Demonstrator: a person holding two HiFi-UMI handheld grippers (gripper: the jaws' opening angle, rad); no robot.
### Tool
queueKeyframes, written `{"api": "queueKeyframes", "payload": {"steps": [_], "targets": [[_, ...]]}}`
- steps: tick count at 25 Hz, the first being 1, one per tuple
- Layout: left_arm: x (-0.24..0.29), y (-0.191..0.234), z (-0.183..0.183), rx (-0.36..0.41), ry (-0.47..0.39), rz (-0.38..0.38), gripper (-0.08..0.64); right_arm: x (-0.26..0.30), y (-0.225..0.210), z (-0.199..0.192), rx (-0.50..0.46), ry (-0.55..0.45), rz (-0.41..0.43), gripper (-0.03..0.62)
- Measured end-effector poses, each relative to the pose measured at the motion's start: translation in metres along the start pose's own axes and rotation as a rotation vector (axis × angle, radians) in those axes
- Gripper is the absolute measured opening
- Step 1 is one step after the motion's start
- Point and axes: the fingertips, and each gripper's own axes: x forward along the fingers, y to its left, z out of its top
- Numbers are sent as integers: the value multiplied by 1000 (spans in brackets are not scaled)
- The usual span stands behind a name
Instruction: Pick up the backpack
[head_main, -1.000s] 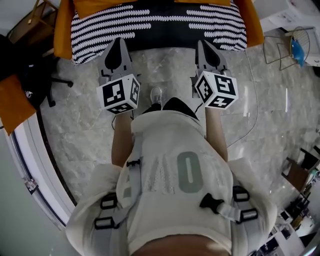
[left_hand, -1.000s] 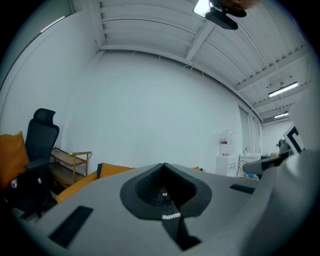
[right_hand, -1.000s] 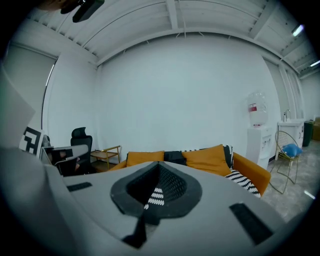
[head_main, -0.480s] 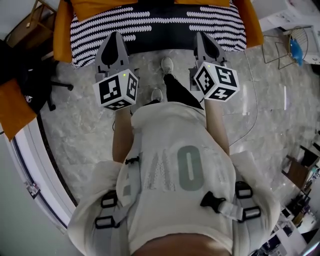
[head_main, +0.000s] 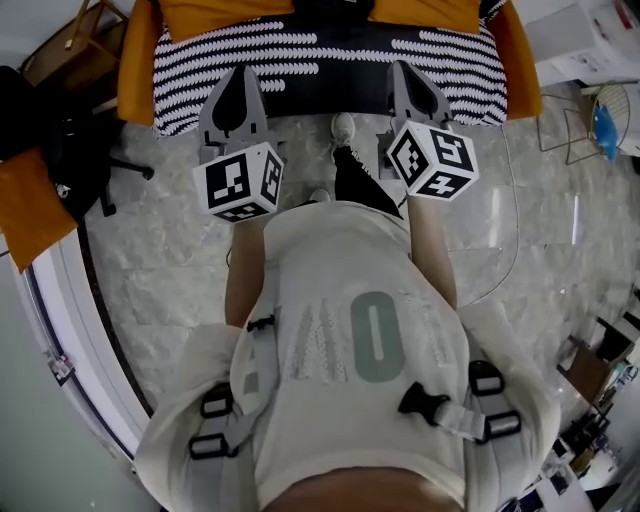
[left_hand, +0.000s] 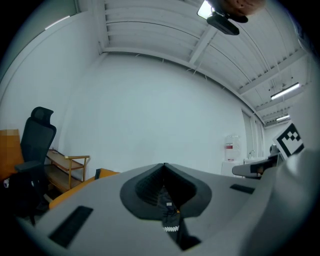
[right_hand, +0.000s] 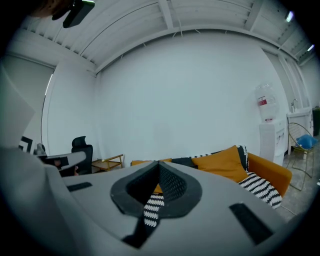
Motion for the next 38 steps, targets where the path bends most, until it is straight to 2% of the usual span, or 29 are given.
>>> {"api": "queueKeyframes", "payload": {"steps": [4,9,12,16,20,26,34,38], "targets": [[26,3,-6,6,22,12,20,26,-11,-1,3,15,10,8],[78,-9,-10,14,39,-33,20,70,-39,3,21,49,20,8],[115,-7,-13,9,60,-8,20,100,-54,10,2,57,26,8],[170,-4,-16,72,96,30,20,146,-78,25,-29,62,35,8],[222,-5,-14,50,109,60,20,188,-110,41,-42,72,42,8],[290,-9,-14,59,132,79,20,240,-152,58,-25,71,39,8],[330,-11,-10,35,116,80,20,273,-169,62,-20,82,44,8],[346,-11,-4,41,97,52,20,280,-170,71,-30,62,25,8]]}}
